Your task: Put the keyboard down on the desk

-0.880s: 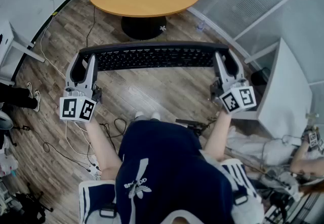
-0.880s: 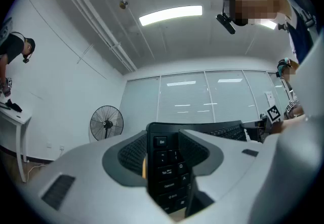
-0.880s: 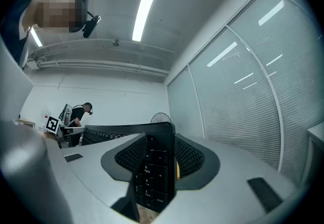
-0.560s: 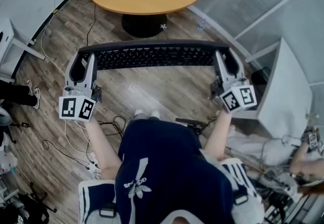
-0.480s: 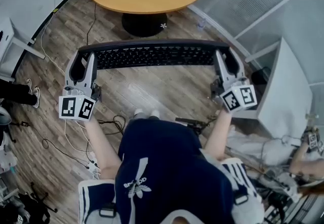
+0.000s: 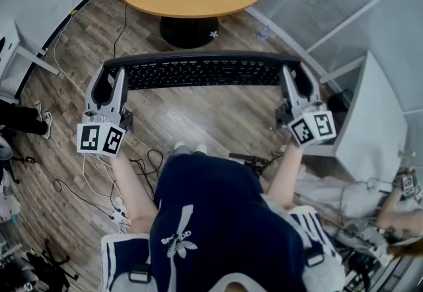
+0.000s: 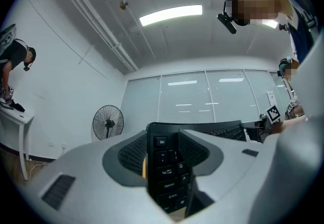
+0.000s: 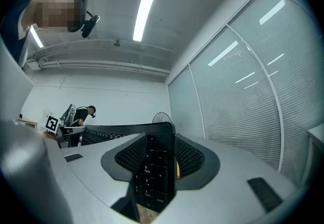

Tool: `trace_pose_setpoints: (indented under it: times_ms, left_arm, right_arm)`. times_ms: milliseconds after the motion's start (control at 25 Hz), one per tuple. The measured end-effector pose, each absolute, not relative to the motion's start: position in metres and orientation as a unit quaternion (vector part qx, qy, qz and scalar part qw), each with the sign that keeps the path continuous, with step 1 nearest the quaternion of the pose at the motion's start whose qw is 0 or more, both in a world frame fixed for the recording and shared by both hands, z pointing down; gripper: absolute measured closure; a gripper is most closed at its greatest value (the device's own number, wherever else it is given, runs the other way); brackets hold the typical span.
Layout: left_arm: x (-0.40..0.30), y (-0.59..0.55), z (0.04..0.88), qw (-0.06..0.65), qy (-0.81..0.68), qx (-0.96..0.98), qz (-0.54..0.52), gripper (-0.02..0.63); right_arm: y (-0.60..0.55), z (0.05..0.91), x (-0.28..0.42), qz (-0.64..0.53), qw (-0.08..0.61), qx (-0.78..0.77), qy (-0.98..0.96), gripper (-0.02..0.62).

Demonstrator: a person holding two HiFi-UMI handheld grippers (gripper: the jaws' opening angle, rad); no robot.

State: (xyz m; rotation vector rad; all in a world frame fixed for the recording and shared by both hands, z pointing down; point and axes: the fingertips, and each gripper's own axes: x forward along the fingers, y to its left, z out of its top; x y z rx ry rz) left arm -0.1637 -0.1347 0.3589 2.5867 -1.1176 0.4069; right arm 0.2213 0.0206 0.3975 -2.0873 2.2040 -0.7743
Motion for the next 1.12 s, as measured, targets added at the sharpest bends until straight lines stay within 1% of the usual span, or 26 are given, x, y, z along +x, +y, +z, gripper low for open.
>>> trace_pose_setpoints:
  times_ms: [240, 400, 760, 920, 1040, 1120]
  left_arm:
    - [-0.169, -0.131, 0.359, 0.15, -0.393, 0.896, 0.139, 0.414]
    - [-0.166, -0.132, 0.359, 0.153, -0.394, 0.895, 0.142, 0.414]
    - [-0.167, -0.133, 0.374, 0.145, -0.388, 0.899, 0.141, 0.414]
    - [-0.172, -0.136, 0.385, 0.136, -0.379, 0.906, 0.129, 0.414]
    - [-0.169, -0.14, 0.379, 0.123, -0.371, 0.913, 0.119, 0.416]
    - [-0.165, -0.143, 0.374, 0.113, -0.365, 0.917, 0.115, 0.414]
  right_arm:
    - [0.013, 0.391, 0.217, -0.242, -0.001, -0.66, 0.711, 0.436]
    - [0.017, 0.399, 0.223, -0.26, 0.011, -0.661, 0.704, 0.436]
    - [0.022, 0.418, 0.219, -0.261, 0.009, -0.665, 0.699, 0.436]
    - [0.026, 0.426, 0.21, -0.247, 0.023, -0.676, 0.694, 0.436]
    - [0.032, 0.425, 0.213, -0.237, 0.043, -0.69, 0.683, 0.436]
    - [0.033, 0.42, 0.213, -0.227, 0.044, -0.694, 0.682, 0.436]
